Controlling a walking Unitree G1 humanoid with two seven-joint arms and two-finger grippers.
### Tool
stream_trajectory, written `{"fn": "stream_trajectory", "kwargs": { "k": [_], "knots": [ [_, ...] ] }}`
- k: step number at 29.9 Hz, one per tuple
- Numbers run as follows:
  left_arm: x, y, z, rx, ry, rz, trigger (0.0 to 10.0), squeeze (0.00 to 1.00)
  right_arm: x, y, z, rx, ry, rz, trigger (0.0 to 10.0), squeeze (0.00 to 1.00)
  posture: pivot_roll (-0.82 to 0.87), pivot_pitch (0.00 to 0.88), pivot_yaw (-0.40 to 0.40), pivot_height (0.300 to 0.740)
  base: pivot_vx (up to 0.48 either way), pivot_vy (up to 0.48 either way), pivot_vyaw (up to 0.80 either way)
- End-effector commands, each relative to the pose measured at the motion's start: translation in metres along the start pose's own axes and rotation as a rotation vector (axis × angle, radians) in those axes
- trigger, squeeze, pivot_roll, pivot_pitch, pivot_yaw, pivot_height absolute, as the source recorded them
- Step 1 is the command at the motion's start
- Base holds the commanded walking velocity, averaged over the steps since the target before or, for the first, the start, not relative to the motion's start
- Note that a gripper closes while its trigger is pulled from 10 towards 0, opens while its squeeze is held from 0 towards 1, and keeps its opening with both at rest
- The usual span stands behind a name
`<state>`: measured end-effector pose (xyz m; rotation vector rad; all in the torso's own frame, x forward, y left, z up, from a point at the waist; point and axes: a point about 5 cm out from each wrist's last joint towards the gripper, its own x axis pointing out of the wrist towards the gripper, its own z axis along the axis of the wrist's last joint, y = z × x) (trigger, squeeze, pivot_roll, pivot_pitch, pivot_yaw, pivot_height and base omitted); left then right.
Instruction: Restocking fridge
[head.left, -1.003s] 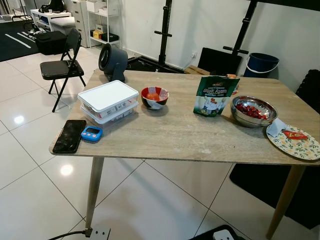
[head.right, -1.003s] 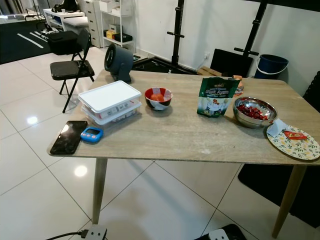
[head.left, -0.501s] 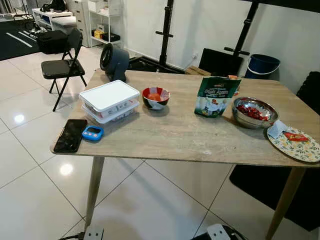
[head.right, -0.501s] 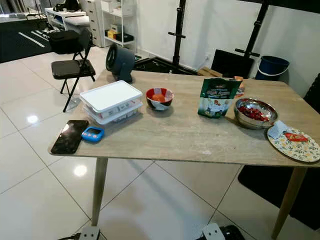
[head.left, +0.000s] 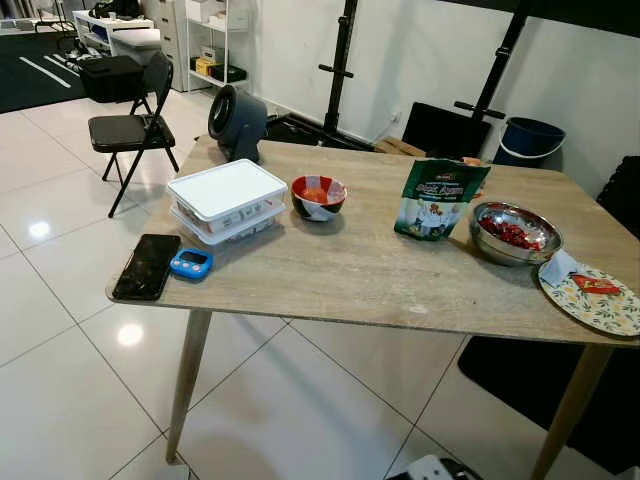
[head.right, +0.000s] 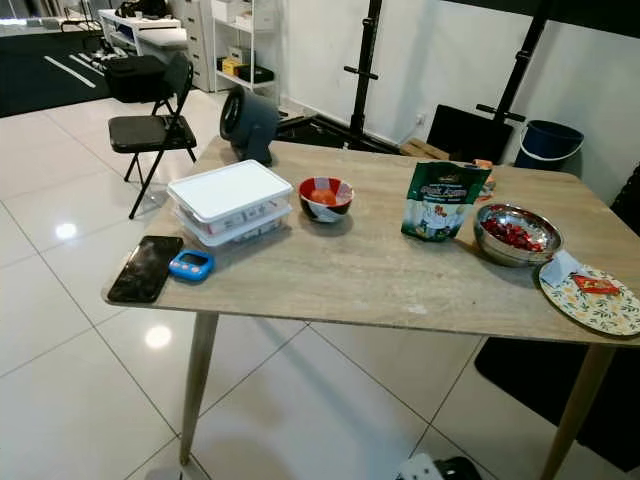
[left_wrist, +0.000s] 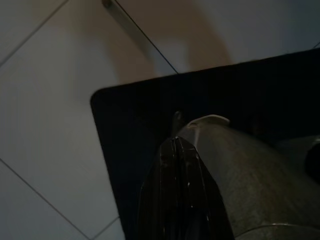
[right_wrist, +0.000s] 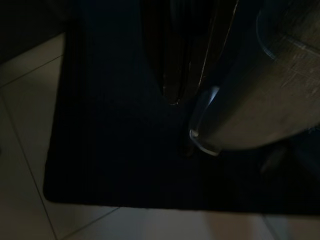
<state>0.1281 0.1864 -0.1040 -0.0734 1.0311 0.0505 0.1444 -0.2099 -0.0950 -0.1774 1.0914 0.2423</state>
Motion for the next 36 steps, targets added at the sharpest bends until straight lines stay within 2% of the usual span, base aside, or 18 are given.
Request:
{"fn": "stream_trajectory", "kwargs": {
  "k": [1,2,6,8,10,12,16,18,19,22,23,25,30,34,36],
  "knots": [
    [0.000,-0.008,-0.001,0.052,0.001,-0.030,10.0,0.00,-0.002,-0.007,-0.002,0.053,-0.002,-0.031,10.0,0.00,0.02,0.000,-0.085,0.740,0.000,0.000,0.00],
    [0.001,-0.009,0.003,0.076,-0.009,-0.036,10.0,0.00,-0.002,-0.008,-0.002,0.052,-0.005,-0.036,10.0,0.00,0.02,0.000,-0.079,0.740,0.000,0.000,0.00],
    [0.004,-0.011,0.013,0.080,-0.022,-0.060,10.0,0.00,-0.003,-0.010,-0.002,0.089,-0.013,-0.059,10.0,0.00,0.00,0.000,-0.054,0.740,0.000,0.000,0.00],
    [0.006,-0.017,0.021,0.132,-0.028,-0.114,10.0,0.00,-0.004,-0.014,-0.001,0.118,-0.026,-0.081,10.0,0.00,-0.04,0.000,-0.024,0.740,0.000,0.000,0.00],
    [0.006,-0.017,0.021,0.132,-0.028,-0.114,10.0,0.00,-0.004,-0.014,-0.001,0.118,-0.026,-0.081,10.0,0.00,-0.04,0.000,-0.024,0.740,0.000,0.000,0.00],
    [0.006,-0.016,0.024,0.211,-0.018,-0.134,10.0,0.00,-0.005,-0.016,-0.003,0.158,-0.034,-0.106,10.0,0.00,-0.09,0.000,0.005,0.740,0.000,0.000,0.00],
    [0.006,-0.015,0.024,0.231,-0.010,-0.141,10.0,0.00,-0.005,-0.017,-0.007,0.181,-0.034,-0.116,10.0,0.00,-0.09,0.000,0.018,0.740,0.000,0.000,0.00],
    [0.007,-0.015,0.029,0.245,-0.014,-0.165,10.0,0.00,-0.007,-0.015,-0.017,0.213,-0.011,-0.127,10.0,0.00,-0.10,0.000,0.006,0.740,0.000,0.000,0.00],
    [0.007,-0.015,0.029,0.245,-0.014,-0.165,10.0,0.00,-0.007,-0.015,-0.017,0.213,-0.011,-0.127,10.0,0.00,-0.10,0.000,0.006,0.740,0.000,0.000,0.00],
    [0.008,-0.018,0.039,0.151,-0.051,-0.175,10.0,0.00,-0.007,-0.010,-0.024,0.208,0.011,-0.113,10.0,0.00,-0.09,0.000,-0.011,0.740,0.000,0.000,0.00],
    [0.008,-0.018,0.039,0.151,-0.051,-0.175,10.0,0.00,-0.007,-0.010,-0.024,0.208,0.011,-0.113,10.0,0.00,-0.09,0.000,-0.011,0.740,0.000,0.000,0.00],
    [0.009,-0.027,0.041,0.101,-0.061,-0.191,10.0,0.00,-0.008,-0.014,-0.022,0.177,0.015,-0.110,10.0,0.00,-0.07,0.000,-0.032,0.740,0.000,0.000,0.00],
    [0.009,-0.030,0.041,0.086,-0.063,-0.197,10.0,0.00,-0.008,-0.016,-0.021,0.167,0.015,-0.110,10.0,0.00,-0.07,0.000,-0.035,0.740,0.000,0.000,0.00],
    [0.007,-0.035,0.024,0.073,-0.027,-0.193,10.0,0.00,-0.003,-0.019,0.007,0.108,-0.038,-0.094,10.0,0.00,-0.04,0.000,-0.065,0.740,0.000,0.000,0.00],
    [0.007,-0.035,0.022,0.061,-0.030,-0.190,10.0,0.00,-0.003,-0.018,0.010,0.099,-0.044,-0.090,10.0,0.00,-0.02,0.000,-0.080,0.740,0.000,0.000,0.00]
  ]
}}
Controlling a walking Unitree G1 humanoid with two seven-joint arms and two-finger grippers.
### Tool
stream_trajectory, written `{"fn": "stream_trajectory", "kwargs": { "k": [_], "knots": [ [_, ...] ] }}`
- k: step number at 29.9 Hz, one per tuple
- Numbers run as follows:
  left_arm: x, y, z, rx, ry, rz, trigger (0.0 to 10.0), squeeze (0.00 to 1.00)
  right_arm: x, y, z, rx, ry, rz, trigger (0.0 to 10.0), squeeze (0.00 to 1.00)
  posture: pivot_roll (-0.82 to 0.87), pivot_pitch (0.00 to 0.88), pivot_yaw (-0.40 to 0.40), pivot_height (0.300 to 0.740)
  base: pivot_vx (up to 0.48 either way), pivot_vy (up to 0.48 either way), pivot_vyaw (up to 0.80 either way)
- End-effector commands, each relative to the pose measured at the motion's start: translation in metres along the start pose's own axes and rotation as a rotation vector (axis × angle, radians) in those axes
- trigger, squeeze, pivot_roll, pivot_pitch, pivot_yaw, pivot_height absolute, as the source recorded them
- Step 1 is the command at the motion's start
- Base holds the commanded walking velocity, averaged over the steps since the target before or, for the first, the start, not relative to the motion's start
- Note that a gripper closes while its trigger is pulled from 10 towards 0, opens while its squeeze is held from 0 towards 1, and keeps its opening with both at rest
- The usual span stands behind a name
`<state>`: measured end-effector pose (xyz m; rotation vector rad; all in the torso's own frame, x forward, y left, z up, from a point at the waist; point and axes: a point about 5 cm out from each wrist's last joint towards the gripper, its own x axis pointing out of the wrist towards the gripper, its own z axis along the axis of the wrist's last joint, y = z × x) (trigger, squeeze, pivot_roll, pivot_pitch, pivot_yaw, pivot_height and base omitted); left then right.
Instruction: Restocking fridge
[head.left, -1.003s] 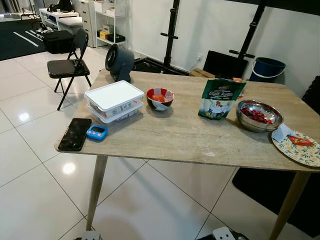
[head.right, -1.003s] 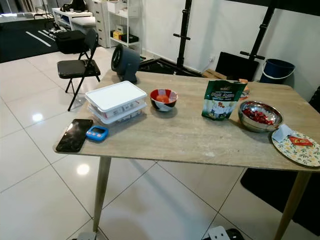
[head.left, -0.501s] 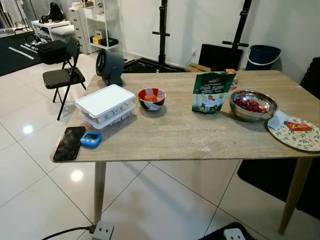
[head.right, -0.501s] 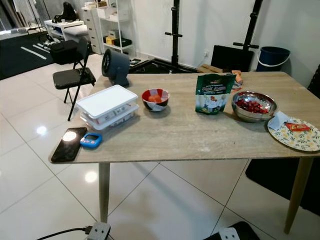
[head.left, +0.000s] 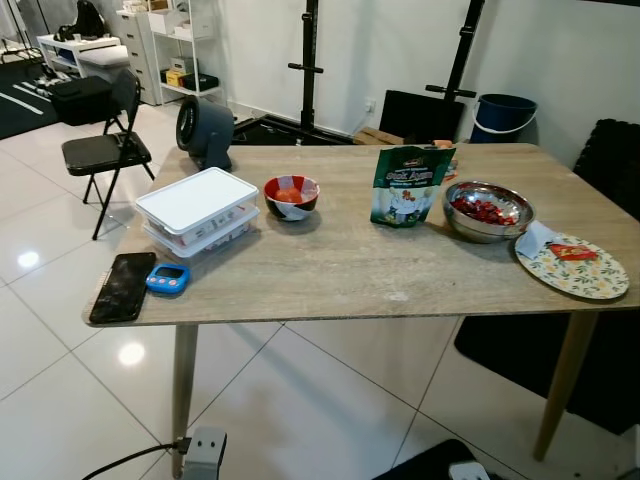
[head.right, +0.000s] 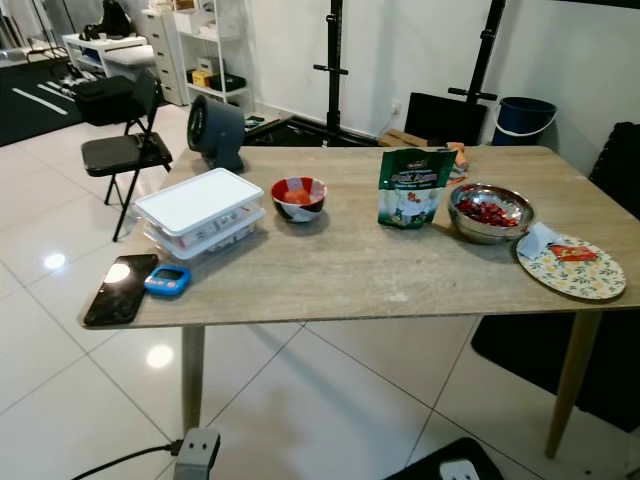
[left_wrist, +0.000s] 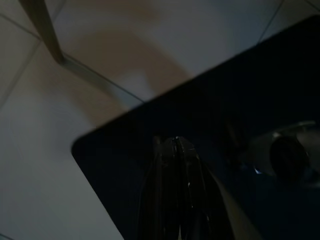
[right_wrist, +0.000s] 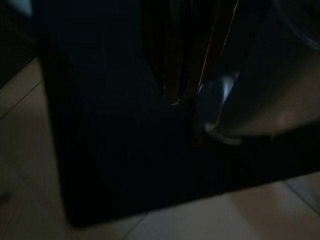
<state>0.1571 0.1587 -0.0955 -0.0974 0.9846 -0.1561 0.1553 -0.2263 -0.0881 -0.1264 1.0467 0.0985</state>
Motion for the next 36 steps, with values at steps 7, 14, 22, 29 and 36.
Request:
{"fn": "stream_trajectory", "kwargs": {
  "k": [7,14,22,29,36],
  "knots": [
    [-0.003,-0.002,-0.016,-0.093,0.014,-0.005,10.0,0.00,0.002,0.008,0.003,-0.068,0.012,0.042,10.0,0.00,-0.01,0.000,-0.097,0.740,0.000,0.000,0.00],
    [-0.004,-0.005,-0.018,-0.124,0.026,-0.053,10.0,0.00,0.002,0.009,0.001,-0.087,0.021,0.051,10.0,0.00,-0.01,0.000,-0.090,0.740,0.000,-0.137,0.00],
    [-0.002,-0.004,-0.010,-0.098,0.017,-0.072,10.0,0.00,0.001,0.013,-0.006,-0.076,0.033,0.056,10.0,0.00,-0.03,0.000,-0.066,0.740,0.000,-0.422,0.00],
    [-0.002,-0.004,-0.007,-0.092,0.013,-0.080,10.0,0.00,0.001,0.014,-0.010,-0.057,0.037,0.053,10.0,0.00,-0.05,0.000,-0.050,0.740,0.000,-0.440,0.00],
    [-0.001,-0.005,-0.007,-0.085,0.019,-0.089,10.0,0.00,0.000,0.014,-0.014,-0.039,0.039,0.046,10.0,0.00,-0.05,0.000,-0.045,0.740,0.000,-0.441,0.00]
  ]
}}
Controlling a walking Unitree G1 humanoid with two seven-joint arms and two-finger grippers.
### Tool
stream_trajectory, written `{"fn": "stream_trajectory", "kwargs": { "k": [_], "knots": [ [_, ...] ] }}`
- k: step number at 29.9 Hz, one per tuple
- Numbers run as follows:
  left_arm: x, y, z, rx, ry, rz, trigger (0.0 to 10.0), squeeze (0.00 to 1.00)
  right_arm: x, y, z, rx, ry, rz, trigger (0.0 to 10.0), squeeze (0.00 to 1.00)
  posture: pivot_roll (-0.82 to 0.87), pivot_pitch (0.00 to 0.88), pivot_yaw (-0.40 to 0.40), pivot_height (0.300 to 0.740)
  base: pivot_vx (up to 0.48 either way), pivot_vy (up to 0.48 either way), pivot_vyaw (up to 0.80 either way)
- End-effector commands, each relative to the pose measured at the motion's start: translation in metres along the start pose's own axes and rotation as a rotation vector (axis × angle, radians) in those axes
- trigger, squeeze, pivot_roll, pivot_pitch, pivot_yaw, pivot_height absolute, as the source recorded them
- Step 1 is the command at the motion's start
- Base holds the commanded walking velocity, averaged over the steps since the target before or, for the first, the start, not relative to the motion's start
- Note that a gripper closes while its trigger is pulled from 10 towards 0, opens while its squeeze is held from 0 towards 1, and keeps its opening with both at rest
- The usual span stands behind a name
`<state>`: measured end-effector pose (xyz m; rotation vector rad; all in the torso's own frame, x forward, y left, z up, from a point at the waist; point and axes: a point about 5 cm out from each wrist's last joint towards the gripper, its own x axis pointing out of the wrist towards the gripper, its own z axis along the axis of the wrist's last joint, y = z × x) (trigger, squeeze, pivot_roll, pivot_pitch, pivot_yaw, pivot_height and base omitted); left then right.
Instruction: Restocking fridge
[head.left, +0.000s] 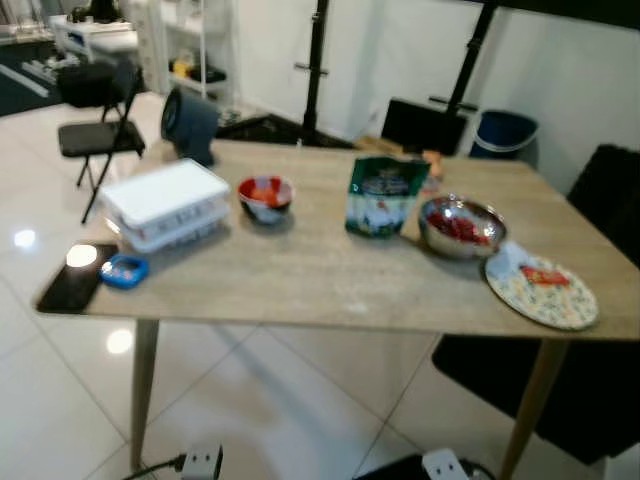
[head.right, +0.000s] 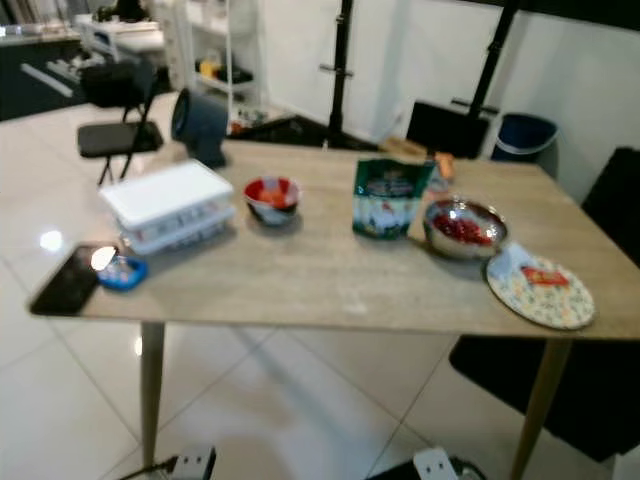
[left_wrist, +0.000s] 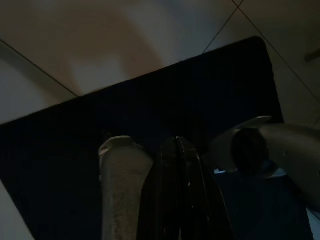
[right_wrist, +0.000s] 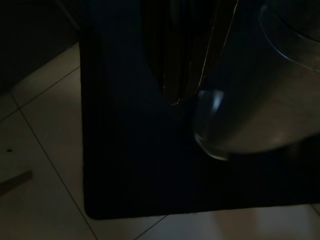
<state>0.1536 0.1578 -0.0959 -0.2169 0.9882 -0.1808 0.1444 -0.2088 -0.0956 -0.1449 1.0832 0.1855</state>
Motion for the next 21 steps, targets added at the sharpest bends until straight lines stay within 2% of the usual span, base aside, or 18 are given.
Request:
{"fn": "stream_trajectory", "kwargs": {
  "k": [1,5,10,13,14,17,18,21],
  "knots": [
    [0.001,-0.003,-0.004,0.004,0.020,-0.013,10.0,0.00,-0.002,-0.005,-0.004,0.019,0.005,-0.021,10.0,0.00,-0.05,0.000,-0.045,0.740,0.000,-0.439,0.00],
    [0.001,-0.003,-0.003,0.005,0.018,-0.012,10.0,0.00,-0.002,-0.005,-0.004,0.021,0.003,-0.023,10.0,0.00,-0.05,0.000,-0.045,0.740,0.000,-0.424,0.00],
    [0.001,-0.003,-0.002,-0.007,0.012,0.002,10.0,0.00,-0.002,-0.009,0.003,0.023,-0.029,-0.033,10.0,0.00,-0.06,0.000,-0.044,0.740,0.000,0.000,0.00],
    [0.001,-0.003,-0.002,-0.014,0.010,0.003,10.0,0.00,-0.001,-0.012,0.012,0.031,-0.062,-0.037,10.0,0.00,-0.06,0.000,-0.043,0.740,0.000,0.000,0.00],
    [0.001,-0.003,-0.003,-0.006,0.015,0.002,10.0,0.00,-0.001,-0.015,0.022,0.044,-0.101,-0.039,10.0,0.00,-0.06,0.000,-0.041,0.740,0.000,0.000,0.00],
    [0.001,-0.003,-0.003,-0.006,0.015,0.002,10.0,0.00,-0.001,-0.015,0.022,0.044,-0.101,-0.039,10.0,0.00,-0.06,0.000,-0.041,0.740,0.000,0.000,0.00],
    [0.001,-0.003,-0.003,-0.003,0.016,-0.001,10.0,0.00,-0.001,-0.018,0.034,0.053,-0.145,-0.038,10.0,0.00,-0.07,0.000,-0.040,0.740,0.000,0.000,0.00],
    [0.001,-0.004,-0.002,0.002,0.015,-0.008,10.0,0.00,-0.001,-0.018,0.044,0.049,-0.181,-0.031,10.0,0.00,-0.07,0.000,-0.041,0.740,0.000,0.000,0.00]
  ]
}}
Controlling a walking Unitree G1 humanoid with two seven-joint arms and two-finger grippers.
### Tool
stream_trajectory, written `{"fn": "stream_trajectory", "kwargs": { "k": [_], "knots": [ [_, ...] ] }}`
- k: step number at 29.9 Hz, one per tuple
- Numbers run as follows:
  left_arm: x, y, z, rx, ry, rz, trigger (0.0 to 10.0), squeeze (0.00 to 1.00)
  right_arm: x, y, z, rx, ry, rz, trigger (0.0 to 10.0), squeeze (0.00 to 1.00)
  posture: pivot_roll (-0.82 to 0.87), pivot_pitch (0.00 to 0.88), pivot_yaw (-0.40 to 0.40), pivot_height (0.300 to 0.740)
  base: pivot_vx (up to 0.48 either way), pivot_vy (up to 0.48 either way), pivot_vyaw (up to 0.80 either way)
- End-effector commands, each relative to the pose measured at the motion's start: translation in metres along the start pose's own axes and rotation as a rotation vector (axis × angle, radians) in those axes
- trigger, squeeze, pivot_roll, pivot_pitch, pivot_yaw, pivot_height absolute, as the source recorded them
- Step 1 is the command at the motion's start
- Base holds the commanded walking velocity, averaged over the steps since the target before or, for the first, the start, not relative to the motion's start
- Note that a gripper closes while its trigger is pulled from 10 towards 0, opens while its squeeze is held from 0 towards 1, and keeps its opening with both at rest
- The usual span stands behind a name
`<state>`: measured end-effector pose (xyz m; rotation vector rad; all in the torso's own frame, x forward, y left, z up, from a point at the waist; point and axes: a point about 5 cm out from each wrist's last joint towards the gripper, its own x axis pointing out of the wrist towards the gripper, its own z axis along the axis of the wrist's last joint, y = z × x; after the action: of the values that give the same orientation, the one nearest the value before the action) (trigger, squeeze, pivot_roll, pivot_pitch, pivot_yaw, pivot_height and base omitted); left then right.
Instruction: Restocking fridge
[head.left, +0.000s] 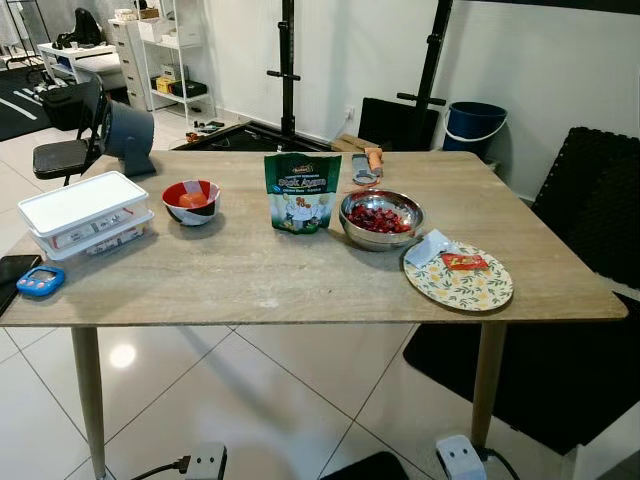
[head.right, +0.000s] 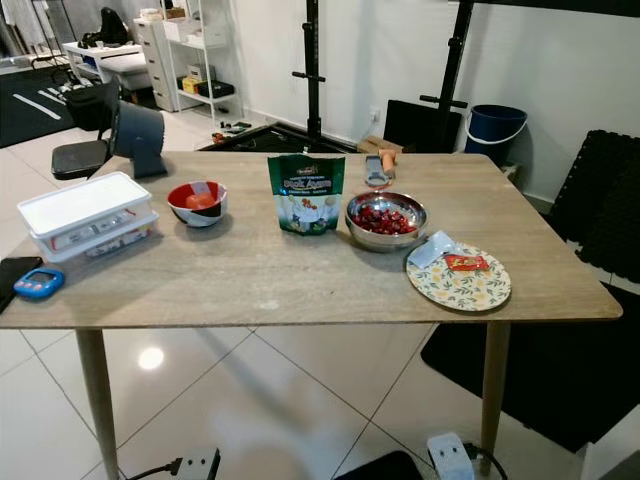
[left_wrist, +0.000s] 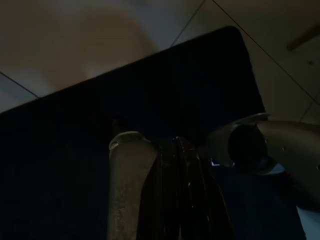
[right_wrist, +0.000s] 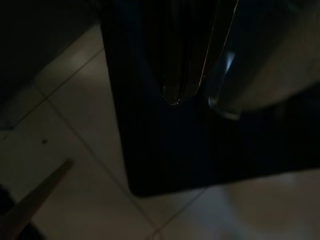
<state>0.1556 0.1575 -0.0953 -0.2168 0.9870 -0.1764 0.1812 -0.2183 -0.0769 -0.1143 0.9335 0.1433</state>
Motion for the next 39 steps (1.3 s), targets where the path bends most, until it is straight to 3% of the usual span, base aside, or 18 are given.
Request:
{"fn": "stream_trajectory", "kwargs": {
  "k": [1,6,10,16,17,18,25,29,31,36,39],
  "knots": [
    [0.000,-0.004,-0.004,0.003,0.017,-0.011,10.0,0.00,0.001,0.000,0.006,0.013,-0.030,0.002,10.0,0.00,-0.07,0.000,-0.041,0.740,0.000,0.000,0.00],
    [0.001,-0.005,-0.005,0.018,0.023,-0.030,10.0,0.00,0.002,0.001,0.013,0.016,-0.060,0.012,10.0,0.00,-0.07,0.000,-0.039,0.740,0.000,-0.096,0.00],
    [0.000,-0.006,-0.007,0.010,0.030,-0.030,10.0,0.00,0.003,0.004,0.025,0.015,-0.114,0.063,10.0,0.00,-0.07,0.000,-0.036,0.740,0.000,-0.472,0.00],
    [0.000,-0.005,-0.006,-0.004,0.025,-0.025,10.0,0.00,0.003,0.009,0.039,-0.001,-0.174,0.180,10.0,0.00,-0.08,0.000,-0.034,0.740,0.000,0.000,0.00],
    [0.001,-0.006,-0.006,-0.003,0.024,-0.025,10.0,0.00,0.003,0.012,0.044,-0.016,-0.198,0.251,10.0,0.39,-0.08,0.000,-0.033,0.740,0.000,0.000,0.00],
    [0.001,-0.006,-0.005,-0.001,0.022,-0.026,10.0,0.00,0.002,0.015,0.050,-0.036,-0.227,0.323,10.0,1.00,-0.09,0.000,-0.033,0.740,0.000,0.000,0.00],
    [0.002,-0.008,-0.003,0.003,0.017,-0.035,10.0,0.00,-0.004,0.028,0.072,-0.084,-0.326,0.571,10.0,1.00,-0.10,0.000,-0.029,0.740,0.000,0.000,0.00],
    [0.002,-0.009,-0.002,0.009,0.019,-0.041,10.0,0.00,-0.018,0.041,0.099,-0.199,-0.422,0.875,10.0,1.00,-0.10,0.000,-0.027,0.740,0.000,0.000,0.00],
    [0.002,-0.009,-0.003,0.010,0.020,-0.041,10.0,0.00,-0.020,0.042,0.102,-0.214,-0.431,0.904,10.0,1.00,-0.10,0.000,-0.027,0.740,0.000,0.000,0.00],
    [0.001,-0.008,-0.005,0.017,0.029,-0.040,10.0,0.00,-0.046,0.049,0.139,-0.290,-0.580,1.093,10.0,1.00,-0.10,0.000,-0.031,0.740,0.000,0.000,0.00],
    [0.001,-0.008,-0.005,0.018,0.029,-0.040,10.0,0.00,-0.052,0.050,0.149,-0.298,-0.625,1.118,10.0,1.00,-0.10,0.000,-0.033,0.740,0.000,0.000,0.00]
  ]
}}
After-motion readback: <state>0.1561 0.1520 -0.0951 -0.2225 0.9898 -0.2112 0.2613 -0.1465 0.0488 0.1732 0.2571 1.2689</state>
